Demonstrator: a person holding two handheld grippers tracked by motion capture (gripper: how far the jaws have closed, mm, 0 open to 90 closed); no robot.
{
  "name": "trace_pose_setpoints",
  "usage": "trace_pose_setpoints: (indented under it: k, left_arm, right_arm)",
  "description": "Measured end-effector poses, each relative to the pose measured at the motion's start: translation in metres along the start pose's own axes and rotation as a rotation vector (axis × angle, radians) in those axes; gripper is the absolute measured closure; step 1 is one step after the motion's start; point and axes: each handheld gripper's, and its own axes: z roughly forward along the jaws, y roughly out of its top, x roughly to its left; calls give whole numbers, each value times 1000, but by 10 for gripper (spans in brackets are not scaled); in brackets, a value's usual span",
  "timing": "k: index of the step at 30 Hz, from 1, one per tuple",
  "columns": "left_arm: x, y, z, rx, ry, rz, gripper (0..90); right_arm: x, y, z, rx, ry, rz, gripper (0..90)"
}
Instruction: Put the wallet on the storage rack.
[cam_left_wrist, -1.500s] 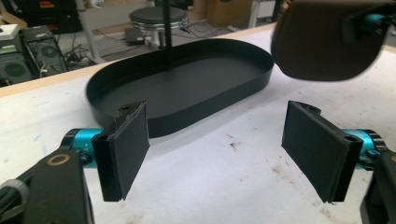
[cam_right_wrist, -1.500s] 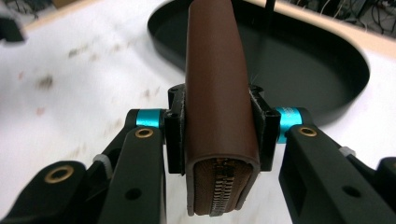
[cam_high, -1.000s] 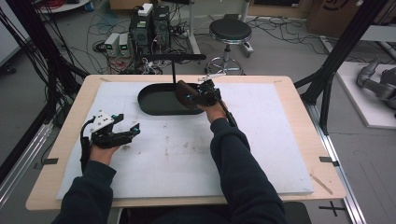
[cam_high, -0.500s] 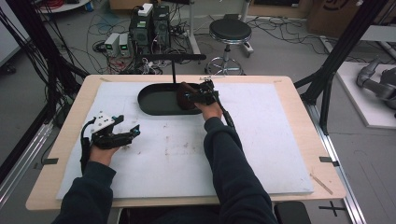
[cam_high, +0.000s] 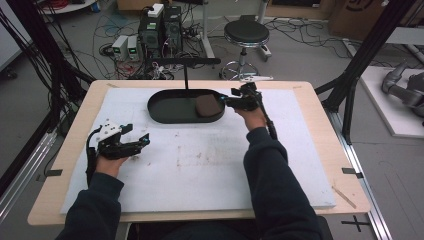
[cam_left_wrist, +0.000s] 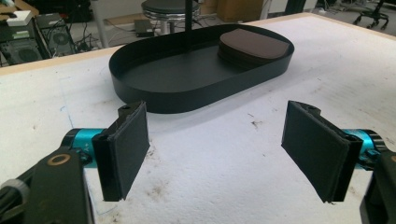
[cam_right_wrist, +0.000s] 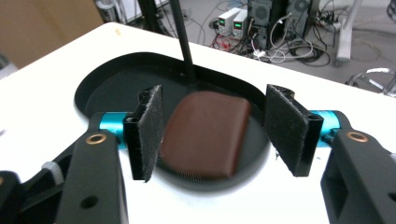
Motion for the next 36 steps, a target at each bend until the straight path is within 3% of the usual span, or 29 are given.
trace_pose_setpoints:
  k: [2, 4, 5, 6, 7, 8, 10, 13, 17, 21, 27, 36]
  left_arm:
    - [1, 0, 0, 0, 1, -1, 229]
    - [2, -1, 0, -10, -6, 3, 229]
    - [2, -1, 0, -10, -6, 3, 229]
    - [2, -1, 1, -12, -7, 14, 229]
    - [3, -1, 1, -15, -2, 19, 229]
    - [3, -1, 1, -17, -1, 22, 229]
    - [3, -1, 2, -17, -6, 9, 224]
    - [4, -1, 4, -14, -3, -28, 188]
    - [3, 0, 4, -25, 13, -26, 183]
    - [3, 2, 4, -35, 20, -18, 183]
    - [1, 3, 3, -40, 19, 4, 185]
    - [-2, 4, 2, -40, 8, 15, 185]
  right_arm:
    - [-4, -3, -14, 54, 1, -36, 314]
    - [-6, -16, -34, 34, -21, -106, 309]
    - [-6, -16, -34, 34, -21, -106, 309]
    - [-9, -26, -49, 89, -72, -144, 232]
    - [-9, -26, -49, 89, -72, -144, 232]
    - [-14, -39, -64, 77, -89, -149, 224]
    - [-16, -46, -72, 76, -103, -158, 224]
    - [-23, -77, -96, 41, -134, -186, 224]
    - [-29, -101, -112, 21, -141, -168, 222]
    - [-32, -113, -125, 15, -147, -170, 217]
    - [-35, -119, -134, 40, -175, -167, 214]
    - [-36, -122, -138, 23, -184, -139, 215]
